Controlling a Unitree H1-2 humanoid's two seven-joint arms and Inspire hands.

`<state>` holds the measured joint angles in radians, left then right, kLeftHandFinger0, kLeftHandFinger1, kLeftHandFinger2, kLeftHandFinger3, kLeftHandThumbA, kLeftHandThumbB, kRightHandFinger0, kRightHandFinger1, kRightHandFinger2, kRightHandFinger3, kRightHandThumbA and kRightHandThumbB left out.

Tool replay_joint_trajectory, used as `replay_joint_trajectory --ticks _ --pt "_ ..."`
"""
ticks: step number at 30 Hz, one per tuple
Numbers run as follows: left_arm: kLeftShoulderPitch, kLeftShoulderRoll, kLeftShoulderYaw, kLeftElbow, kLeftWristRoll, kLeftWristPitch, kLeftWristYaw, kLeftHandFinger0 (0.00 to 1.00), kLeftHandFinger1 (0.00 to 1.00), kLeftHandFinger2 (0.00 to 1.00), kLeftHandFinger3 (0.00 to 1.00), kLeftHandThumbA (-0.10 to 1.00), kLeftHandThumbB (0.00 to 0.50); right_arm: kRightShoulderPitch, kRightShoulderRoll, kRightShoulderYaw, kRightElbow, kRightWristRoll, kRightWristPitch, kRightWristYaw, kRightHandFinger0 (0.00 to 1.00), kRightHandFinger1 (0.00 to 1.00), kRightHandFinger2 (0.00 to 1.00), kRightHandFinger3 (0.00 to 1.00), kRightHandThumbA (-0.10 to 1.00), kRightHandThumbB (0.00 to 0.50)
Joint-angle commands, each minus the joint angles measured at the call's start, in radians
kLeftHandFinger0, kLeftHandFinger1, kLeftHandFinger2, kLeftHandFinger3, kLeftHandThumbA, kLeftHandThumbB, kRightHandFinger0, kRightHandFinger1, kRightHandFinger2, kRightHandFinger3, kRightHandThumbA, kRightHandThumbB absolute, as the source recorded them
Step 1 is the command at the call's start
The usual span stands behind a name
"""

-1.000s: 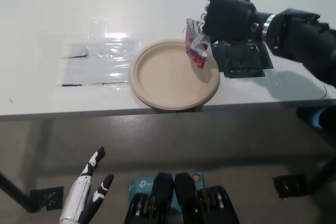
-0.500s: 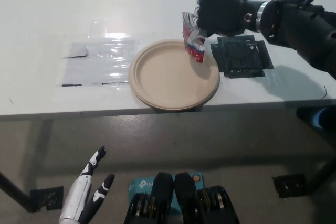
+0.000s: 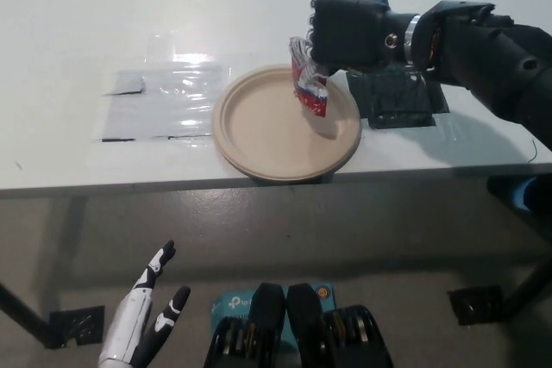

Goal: The robot picks up a small bag of sunflower seeds on the right hand side and take it to the empty plate on the left hand side then pours some sunflower seeds on to the plate.

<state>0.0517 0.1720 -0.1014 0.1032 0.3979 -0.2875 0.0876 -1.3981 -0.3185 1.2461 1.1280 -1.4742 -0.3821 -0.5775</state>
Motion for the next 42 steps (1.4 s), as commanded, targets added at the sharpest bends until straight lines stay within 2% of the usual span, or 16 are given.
replay_joint_trajectory --ticks 1,3,4,11,21,24,27,28,31,33,34,37,38,39,41,42 --pt "-0.013 0.016 0.003 -0.025 0.003 -0.009 -0.002 1.00 1.00 1.00 1.00 1.00 0.121 -0.093 -0.013 -0.006 -0.041 -0.002 -0.021 0.050 0.00 0.00 0.08 0.26 -0.10 0.402" --pt "-0.016 0.014 0.001 -0.024 0.003 -0.008 -0.003 1.00 1.00 1.00 1.00 1.00 0.122 -0.093 -0.018 -0.013 -0.052 0.005 -0.033 0.060 0.00 0.00 0.08 0.27 -0.10 0.414" --pt "-0.015 0.013 0.001 -0.023 0.004 -0.007 -0.001 1.00 1.00 1.00 1.00 1.00 0.120 -0.096 -0.017 -0.004 -0.045 -0.004 -0.036 0.043 0.00 0.00 0.07 0.20 -0.10 0.419" --pt "-0.009 0.017 0.003 -0.033 0.005 -0.006 -0.003 1.00 1.00 1.00 1.00 1.00 0.118 -0.086 -0.016 -0.001 -0.059 -0.012 -0.032 0.035 0.00 0.00 0.07 0.17 -0.10 0.385" --pt "-0.017 0.015 0.005 -0.033 0.005 0.002 -0.003 1.00 1.00 1.00 1.00 1.00 0.123 -0.090 -0.010 -0.030 -0.033 0.010 -0.008 0.030 0.00 0.00 0.04 0.26 -0.10 0.407" --pt "-0.013 0.020 0.004 -0.037 0.009 -0.001 -0.004 1.00 1.00 1.00 1.00 1.00 0.125 -0.090 -0.010 -0.015 -0.028 -0.012 0.003 0.007 0.00 0.00 0.02 0.16 -0.10 0.394" --pt "-0.013 0.013 -0.001 -0.030 0.016 -0.012 0.005 1.00 1.00 1.00 1.00 1.00 0.115 -0.076 -0.017 -0.048 -0.021 0.018 0.012 -0.005 0.00 0.00 0.05 0.36 -0.10 0.394" --pt "-0.014 0.012 0.001 -0.029 0.007 -0.010 0.001 1.00 1.00 1.00 1.00 1.00 0.129 -0.076 -0.016 -0.037 -0.017 0.000 0.031 -0.018 0.00 0.00 0.03 0.31 -0.03 0.423" --pt "-0.018 0.014 0.004 -0.028 0.002 -0.006 -0.001 1.00 1.00 1.00 1.00 1.00 0.129 -0.075 -0.013 -0.070 -0.003 0.024 0.023 -0.008 0.00 0.00 0.05 0.37 -0.10 0.393" --pt "-0.006 0.024 0.006 -0.041 0.004 -0.003 -0.005 1.00 1.00 1.00 1.00 1.00 0.116 -0.067 -0.005 -0.064 0.003 0.009 0.038 -0.038 0.00 0.00 0.03 0.31 -0.07 0.406" --pt "-0.013 0.025 0.006 -0.039 0.006 -0.003 -0.006 1.00 1.00 1.00 1.00 1.00 0.118 -0.069 -0.007 -0.092 0.009 0.044 0.011 -0.031 0.00 0.00 0.04 0.44 -0.10 0.420" --pt "-0.015 0.012 0.004 -0.032 0.009 -0.004 0.005 1.00 1.00 1.00 1.00 1.00 0.114 -0.092 0.009 -0.065 0.042 0.006 0.019 -0.023 0.00 0.00 0.06 0.49 -0.05 0.419" --pt "-0.002 0.017 0.005 -0.033 0.005 -0.012 0.004 1.00 1.00 1.00 1.00 1.00 0.120 -0.080 0.011 -0.051 0.025 -0.010 0.017 -0.024 0.00 0.00 0.05 0.34 -0.04 0.431" --pt "-0.003 0.019 0.004 -0.032 0.004 -0.017 0.003 1.00 1.00 1.00 1.00 1.00 0.127 -0.062 0.005 -0.072 0.004 0.017 0.001 0.007 0.00 0.00 0.06 0.28 -0.10 0.411" --pt "-0.011 0.015 0.001 -0.030 0.006 -0.015 0.002 1.00 1.00 1.00 1.00 1.00 0.123 -0.055 -0.002 -0.093 0.003 0.033 0.022 0.012 0.00 0.00 0.07 0.21 -0.10 0.405" --pt "-0.009 0.013 0.002 -0.031 0.005 -0.013 0.004 1.00 1.00 1.00 1.00 1.00 0.123 -0.058 0.000 -0.097 0.025 0.039 0.018 -0.025 0.00 0.00 0.06 0.28 -0.10 0.419"
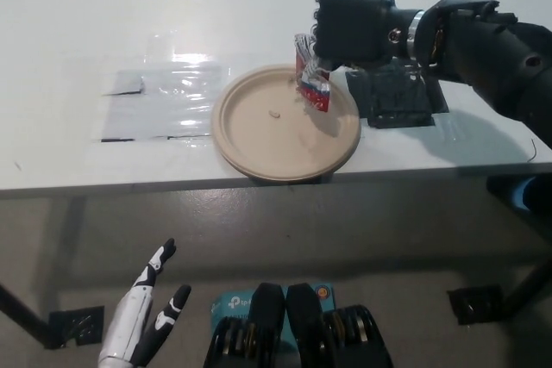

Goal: The robot picks up a small bag of sunflower seeds on the right hand side and take it to the empty plate on the left hand side then pours some sunflower seeds on to the plate.

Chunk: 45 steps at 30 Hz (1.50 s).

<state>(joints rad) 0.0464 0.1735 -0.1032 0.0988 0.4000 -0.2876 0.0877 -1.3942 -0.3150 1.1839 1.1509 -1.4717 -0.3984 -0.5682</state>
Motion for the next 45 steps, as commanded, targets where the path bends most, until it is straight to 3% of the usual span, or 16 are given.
replay_joint_trajectory --ticks 1,4,6,10,17,20,22,29,31,33,35,39,42,43,45 --pt "0.000 0.009 0.006 -0.028 0.000 -0.009 0.005 1.00 1.00 1.00 1.00 1.00 0.125 -0.065 0.001 -0.025 0.008 0.023 0.042 -0.041 0.00 0.00 0.05 0.25 -0.07 0.415" --pt "0.008 0.018 0.012 -0.035 -0.004 -0.008 0.001 1.00 1.00 1.00 1.00 1.00 0.127 -0.067 0.010 0.004 0.000 -0.001 0.025 -0.023 0.00 0.00 0.07 0.22 -0.10 0.426" --pt "0.000 0.015 0.006 -0.035 0.002 -0.006 -0.001 1.00 1.00 1.00 1.00 1.00 0.135 -0.061 0.006 -0.026 0.001 0.027 0.047 -0.002 0.00 0.00 0.10 0.29 -0.09 0.405" --pt "0.007 0.016 0.011 -0.034 0.001 -0.010 0.005 1.00 1.00 1.00 1.00 1.00 0.129 -0.064 0.019 0.016 0.016 -0.014 0.050 -0.047 0.00 0.00 0.08 0.14 -0.10 0.431" --pt "0.002 0.021 0.010 -0.034 0.001 -0.008 -0.001 1.00 1.00 1.00 1.00 1.00 0.129 -0.045 0.013 -0.022 0.012 0.031 0.033 -0.029 0.00 0.00 0.11 0.26 -0.10 0.431" --pt "0.005 0.026 0.011 -0.036 0.003 -0.011 -0.001 1.00 1.00 1.00 1.00 1.00 0.129 -0.043 0.016 0.000 0.010 0.007 0.042 -0.034 0.00 0.00 0.12 0.21 -0.10 0.411" --pt "-0.007 0.020 0.007 -0.034 0.006 -0.003 -0.003 1.00 1.00 1.00 1.00 1.00 0.128 -0.048 0.012 -0.025 0.015 0.031 0.051 -0.020 0.00 0.00 0.13 0.31 -0.09 0.417" --pt "0.011 0.016 0.006 -0.034 0.003 -0.003 -0.001 1.00 1.00 1.00 1.00 1.00 0.129 -0.034 0.024 -0.028 0.045 0.034 0.058 -0.067 0.00 0.00 0.10 0.21 -0.10 0.443" --pt "0.023 0.020 0.011 -0.045 -0.006 0.003 -0.006 1.00 1.00 1.00 1.00 1.00 0.136 -0.033 0.030 0.006 0.041 -0.001 0.053 -0.045 0.00 0.00 0.11 0.24 -0.10 0.422" --pt "0.007 0.022 0.009 -0.037 -0.007 -0.006 -0.007 1.00 1.00 1.00 1.00 1.00 0.134 -0.018 0.022 -0.040 0.032 0.051 0.037 -0.032 0.00 0.00 0.12 0.20 -0.10 0.397" --pt "0.012 0.016 0.008 -0.041 0.001 -0.003 0.000 1.00 1.00 1.00 1.00 1.00 0.129 -0.021 0.021 -0.031 0.038 0.033 0.057 -0.038 0.00 0.00 0.09 0.17 -0.10 0.407" --pt "0.017 0.022 0.012 -0.045 -0.001 -0.002 -0.003 1.00 1.00 1.00 1.00 1.00 0.123 -0.017 0.023 -0.032 0.021 0.037 0.043 -0.021 0.00 0.00 0.10 0.24 -0.10 0.422" --pt "0.027 0.014 0.008 -0.046 0.003 0.004 0.000 1.00 1.00 1.00 1.00 1.00 0.133 -0.014 0.015 -0.007 0.007 0.006 0.054 -0.039 0.00 0.00 0.10 0.21 -0.09 0.415" --pt "0.025 0.015 0.007 -0.043 0.006 0.003 0.001 1.00 1.00 1.00 1.00 1.00 0.132 -0.007 0.015 -0.023 0.002 0.023 0.049 -0.025 0.00 0.00 0.12 0.22 -0.10 0.399" --pt "0.006 0.018 0.010 -0.039 0.003 0.006 -0.002 1.00 1.00 1.00 1.00 1.00 0.134 -0.018 0.018 -0.055 0.022 0.059 0.043 -0.022 0.00 0.00 0.10 0.27 -0.10 0.417"
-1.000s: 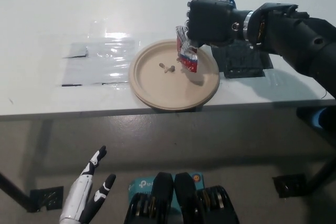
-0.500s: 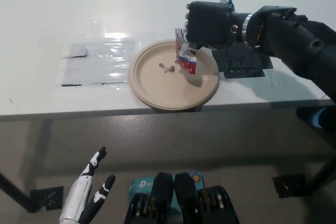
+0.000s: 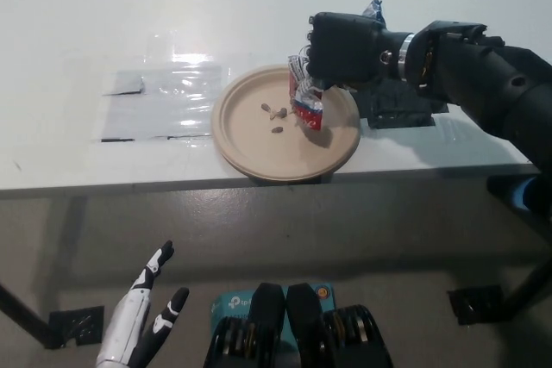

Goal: The robot picks up a small bag of sunflower seeds on the right hand side and take it to the empty plate on the left hand side then pours some sunflower seeds on to the plate.

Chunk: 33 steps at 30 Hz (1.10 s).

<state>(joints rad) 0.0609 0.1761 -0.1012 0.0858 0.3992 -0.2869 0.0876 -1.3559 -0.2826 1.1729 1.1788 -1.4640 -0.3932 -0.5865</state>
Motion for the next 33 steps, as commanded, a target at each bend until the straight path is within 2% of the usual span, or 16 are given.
replay_joint_trajectory --ticks 1,4,10,13,15,17,19,20,23,24,25,27,29,31,32,33 --pt "-0.003 0.011 0.007 -0.025 0.004 0.004 0.001 1.00 1.00 1.00 1.00 1.00 0.133 -0.059 -0.013 -0.039 0.005 0.043 0.043 -0.027 0.00 0.00 0.09 0.27 -0.09 0.418" --pt "0.005 0.018 0.009 -0.029 0.005 0.004 -0.002 1.00 1.00 1.00 1.00 1.00 0.137 -0.054 -0.008 -0.026 -0.009 0.024 0.051 -0.025 0.00 0.00 0.09 0.21 -0.10 0.431" --pt "0.020 0.012 0.003 -0.034 0.012 0.002 0.003 1.00 1.00 1.00 1.00 1.00 0.133 -0.043 -0.006 -0.052 -0.010 0.048 0.049 -0.013 0.00 0.00 0.11 0.30 -0.10 0.432" --pt "0.015 0.014 0.006 -0.034 0.016 0.002 0.005 1.00 1.00 1.00 1.00 1.00 0.126 -0.044 -0.012 -0.051 -0.007 0.039 0.060 -0.028 0.00 0.00 0.11 0.25 -0.09 0.445" --pt "0.013 0.021 0.007 -0.038 0.018 0.006 -0.001 1.00 1.00 1.00 1.00 1.00 0.122 -0.035 -0.016 -0.067 -0.021 0.057 0.051 -0.013 0.00 0.00 0.14 0.21 -0.10 0.415" --pt "0.013 0.012 0.001 -0.032 0.022 0.001 0.005 1.00 1.00 1.00 1.00 1.00 0.120 -0.027 -0.022 -0.089 -0.019 0.070 0.073 -0.054 0.00 0.00 0.14 0.25 -0.10 0.449" --pt "0.025 0.013 0.001 -0.030 0.017 -0.007 0.006 1.00 1.00 1.00 1.00 1.00 0.137 -0.028 -0.022 -0.073 -0.032 0.054 0.051 -0.004 0.00 0.00 0.15 0.29 -0.10 0.421" --pt "0.021 0.016 0.002 -0.030 0.012 -0.007 0.002 1.00 1.00 1.00 1.00 1.00 0.135 -0.026 -0.023 -0.100 -0.027 0.075 0.072 -0.024 0.00 0.00 0.15 0.25 -0.10 0.418" --pt "0.028 0.006 0.005 -0.032 0.011 -0.008 0.012 1.00 1.00 1.00 1.00 1.00 0.134 -0.038 -0.014 -0.101 -0.016 0.068 0.077 -0.018 0.00 0.00 0.19 0.35 -0.10 0.411" --pt "0.036 0.013 0.007 -0.043 0.014 0.002 0.005 1.00 1.00 1.00 1.00 1.00 0.135 -0.028 -0.012 -0.098 -0.029 0.063 0.076 -0.024 0.00 0.00 0.18 0.21 -0.10 0.392" --pt "0.038 0.018 0.008 -0.048 0.015 0.007 0.001 1.00 1.00 1.00 1.00 1.00 0.134 -0.022 -0.009 -0.112 -0.031 0.078 0.070 -0.027 0.00 0.00 0.20 0.18 -0.10 0.388" --pt "0.021 0.009 0.005 -0.031 0.012 -0.003 0.008 1.00 1.00 1.00 1.00 1.00 0.122 -0.039 -0.009 -0.137 -0.005 0.096 0.077 -0.046 0.00 0.00 0.27 0.26 -0.10 0.397" --pt "0.043 0.009 0.004 -0.040 0.020 -0.002 0.010 1.00 1.00 1.00 1.00 1.00 0.123 -0.031 -0.007 -0.120 -0.009 0.073 0.078 -0.020 0.00 0.00 0.28 0.42 -0.02 0.421" --pt "0.040 0.009 0.004 -0.038 0.017 -0.005 0.009 1.00 1.00 1.00 1.00 1.00 0.131 -0.016 -0.005 -0.152 -0.017 0.109 0.070 0.015 0.00 0.00 0.27 0.40 -0.01 0.420" --pt "0.038 0.009 0.006 -0.033 0.010 -0.015 0.012 1.00 1.00 1.00 1.00 1.00 0.126 0.004 0.000 -0.202 -0.002 0.158 0.070 -0.044 0.00 0.00 0.20 0.29 -0.06 0.462" --pt "0.037 0.009 0.005 -0.033 0.008 -0.015 0.010 1.00 1.00 1.00 1.00 1.00 0.131 0.011 -0.001 -0.222 -0.001 0.178 0.058 -0.025 0.00 0.00 0.18 0.24 -0.09 0.442"
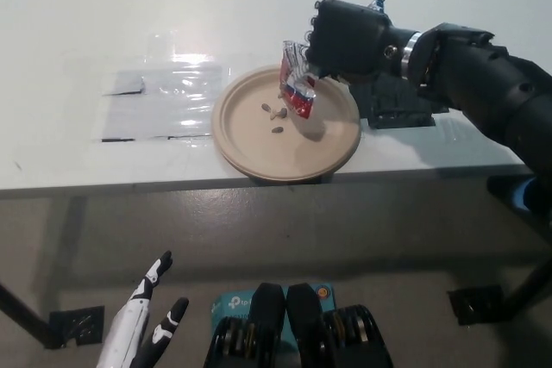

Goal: The robot picks up a small bag of sunflower seeds on the right hand side and take it to the empty plate on the left hand side then pours some sunflower seeds on to the plate.

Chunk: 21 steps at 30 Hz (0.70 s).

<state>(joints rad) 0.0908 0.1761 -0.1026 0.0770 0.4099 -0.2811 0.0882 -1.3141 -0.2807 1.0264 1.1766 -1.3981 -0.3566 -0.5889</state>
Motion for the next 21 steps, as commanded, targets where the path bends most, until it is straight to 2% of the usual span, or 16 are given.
replay_joint_trajectory --ticks 1,2,3,4,5,6,8,9,10,11,12,14,15,17,19,21 --pt "0.008 0.005 0.005 -0.029 -0.002 -0.014 0.008 1.00 1.00 1.00 1.00 1.00 0.129 -0.013 0.000 -0.144 0.018 0.188 -0.009 0.002 0.00 0.00 0.22 0.11 -0.10 0.389" --pt "0.008 0.004 0.006 -0.027 -0.009 -0.011 0.005 1.00 1.00 1.00 1.00 1.00 0.140 0.000 -0.002 -0.192 0.022 0.233 -0.021 0.026 0.00 0.06 0.39 0.04 -0.10 0.311" --pt "0.007 0.003 0.007 -0.026 -0.016 -0.013 0.005 1.00 1.00 1.00 1.00 1.00 0.141 0.006 -0.001 -0.221 0.027 0.254 -0.026 0.038 0.00 0.13 0.57 0.08 -0.10 0.290" --pt "0.006 0.004 0.010 -0.025 -0.020 -0.016 0.005 1.00 1.00 1.00 1.00 1.00 0.134 0.013 0.000 -0.256 0.029 0.282 -0.037 0.046 0.00 0.16 0.63 0.11 -0.10 0.289" --pt "0.007 0.005 0.011 -0.026 -0.017 -0.018 0.008 1.00 1.00 1.00 1.00 1.00 0.139 0.024 -0.002 -0.288 0.029 0.308 -0.045 0.048 0.00 0.20 0.69 0.22 -0.10 0.295" --pt "0.008 0.005 0.011 -0.025 -0.016 -0.019 0.009 1.00 1.00 1.00 1.00 1.00 0.139 0.027 -0.002 -0.301 0.029 0.312 -0.047 0.049 0.00 0.19 0.68 0.24 -0.10 0.297" --pt "0.010 0.005 0.009 -0.024 -0.012 -0.026 0.012 1.00 1.00 1.00 1.00 1.00 0.143 0.047 -0.004 -0.369 0.043 0.368 -0.037 0.097 0.00 0.36 0.89 0.48 -0.10 0.253" --pt "0.010 0.003 0.007 -0.020 -0.011 -0.028 0.015 1.00 1.00 1.00 1.00 1.00 0.143 0.052 -0.006 -0.392 0.051 0.383 -0.046 0.099 0.00 0.39 0.92 0.55 -0.10 0.247" --pt "0.011 0.001 0.007 -0.016 -0.010 -0.030 0.017 1.00 1.00 1.00 1.00 1.00 0.136 0.058 -0.004 -0.421 0.057 0.405 -0.036 0.123 0.00 0.48 1.00 0.70 -0.10 0.218" --pt "0.013 0.000 0.007 -0.012 -0.011 -0.031 0.019 1.00 1.00 1.00 1.00 1.00 0.149 0.071 -0.003 -0.459 0.066 0.440 -0.028 0.162 0.00 0.53 1.00 0.76 -0.10 0.174" --pt "0.013 -0.001 0.007 -0.011 -0.011 -0.031 0.019 1.00 1.00 1.00 1.00 1.00 0.150 0.075 -0.003 -0.474 0.065 0.446 -0.028 0.175 0.00 0.55 1.00 0.79 -0.10 0.171" --pt "0.015 -0.001 0.008 -0.012 -0.007 -0.028 0.021 1.00 1.00 1.00 1.00 1.00 0.147 0.094 0.001 -0.510 0.085 0.468 -0.043 0.159 0.00 0.52 0.95 0.80 -0.10 0.190" --pt "0.014 -0.001 0.008 -0.009 -0.004 -0.030 0.024 1.00 1.00 1.00 1.00 1.00 0.142 0.101 0.001 -0.524 0.088 0.476 -0.053 0.155 0.00 0.44 0.85 0.77 -0.10 0.203" --pt "0.018 -0.004 0.007 -0.011 0.001 -0.025 0.026 1.00 1.00 1.00 1.00 1.00 0.141 0.130 0.002 -0.560 0.095 0.499 -0.062 0.145 0.00 0.45 0.89 0.84 -0.10 0.181" --pt "0.022 -0.005 0.007 -0.009 -0.001 -0.027 0.028 1.00 1.00 1.00 1.00 1.00 0.131 0.152 0.010 -0.597 0.101 0.525 -0.072 0.135 0.00 0.40 0.84 0.83 -0.10 0.173" --pt "0.026 -0.003 0.008 -0.008 0.001 -0.031 0.030 1.00 1.00 1.00 1.00 1.00 0.130 0.166 0.020 -0.633 0.103 0.557 -0.064 0.162 0.00 0.40 0.86 0.86 -0.10 0.155"
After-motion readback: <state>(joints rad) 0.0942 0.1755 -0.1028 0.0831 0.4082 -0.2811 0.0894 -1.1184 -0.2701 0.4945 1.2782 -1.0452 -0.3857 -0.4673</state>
